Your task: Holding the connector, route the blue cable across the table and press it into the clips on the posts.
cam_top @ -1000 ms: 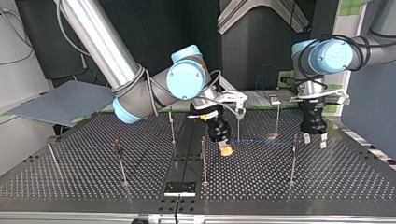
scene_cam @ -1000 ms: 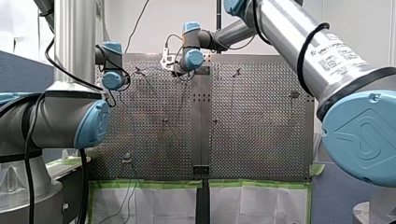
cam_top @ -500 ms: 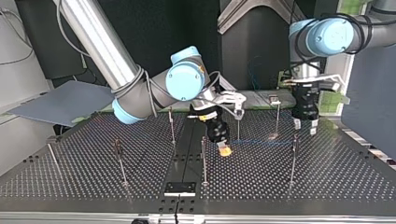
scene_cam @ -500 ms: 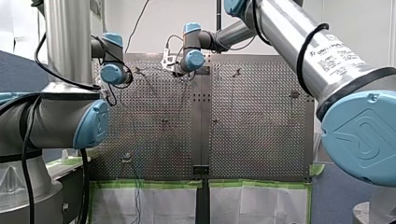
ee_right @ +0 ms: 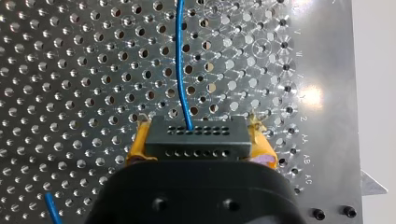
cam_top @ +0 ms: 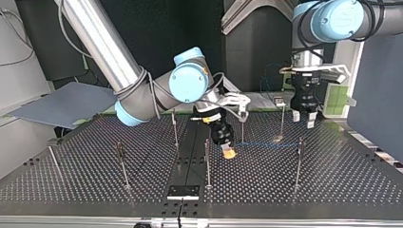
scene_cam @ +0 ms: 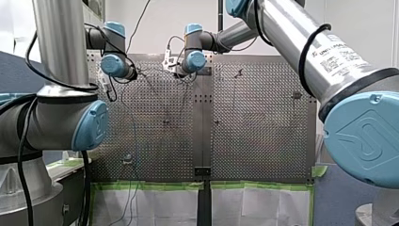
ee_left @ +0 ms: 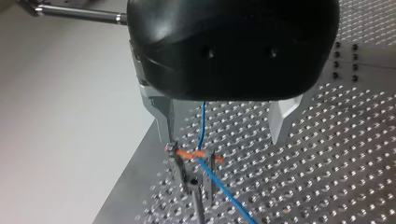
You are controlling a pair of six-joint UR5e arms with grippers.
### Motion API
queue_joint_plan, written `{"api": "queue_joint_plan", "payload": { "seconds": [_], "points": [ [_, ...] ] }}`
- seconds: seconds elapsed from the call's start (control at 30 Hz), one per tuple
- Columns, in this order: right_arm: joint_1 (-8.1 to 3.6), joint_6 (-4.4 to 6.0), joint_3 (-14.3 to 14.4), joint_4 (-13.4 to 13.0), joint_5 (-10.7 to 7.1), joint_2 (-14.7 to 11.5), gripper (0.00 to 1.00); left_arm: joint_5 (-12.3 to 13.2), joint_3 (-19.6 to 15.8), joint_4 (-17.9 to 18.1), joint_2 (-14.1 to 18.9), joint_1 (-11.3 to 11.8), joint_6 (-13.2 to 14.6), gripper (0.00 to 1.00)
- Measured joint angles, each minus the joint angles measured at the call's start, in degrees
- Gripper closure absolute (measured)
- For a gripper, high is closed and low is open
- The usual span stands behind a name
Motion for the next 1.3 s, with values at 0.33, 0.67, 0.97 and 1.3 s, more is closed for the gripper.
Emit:
{"api": "queue_joint_plan", "payload": {
  "seconds": [0.33, 0.67, 0.97, 1.3],
  "points": [
    [-0.07, 0.07, -0.01, 0.00, 0.01, 0.12, 1.00, 1.58, 3.07, -2.45, -0.52, -2.49, 4.30, 0.00],
    [-0.15, 0.07, 0.01, 0.00, -0.06, 0.20, 1.00, -0.55, 7.37, -1.04, -4.53, -5.07, 8.73, 0.00],
    [-0.17, 0.07, 0.00, 0.00, 0.01, 0.40, 1.00, -2.39, 11.66, -0.45, -8.91, -6.50, 9.56, 0.00],
    [-0.17, 0.08, -0.01, 0.00, -0.07, 0.53, 1.00, -3.68, 15.23, 0.76, -13.31, -8.12, 9.75, 0.00]
  ]
}}
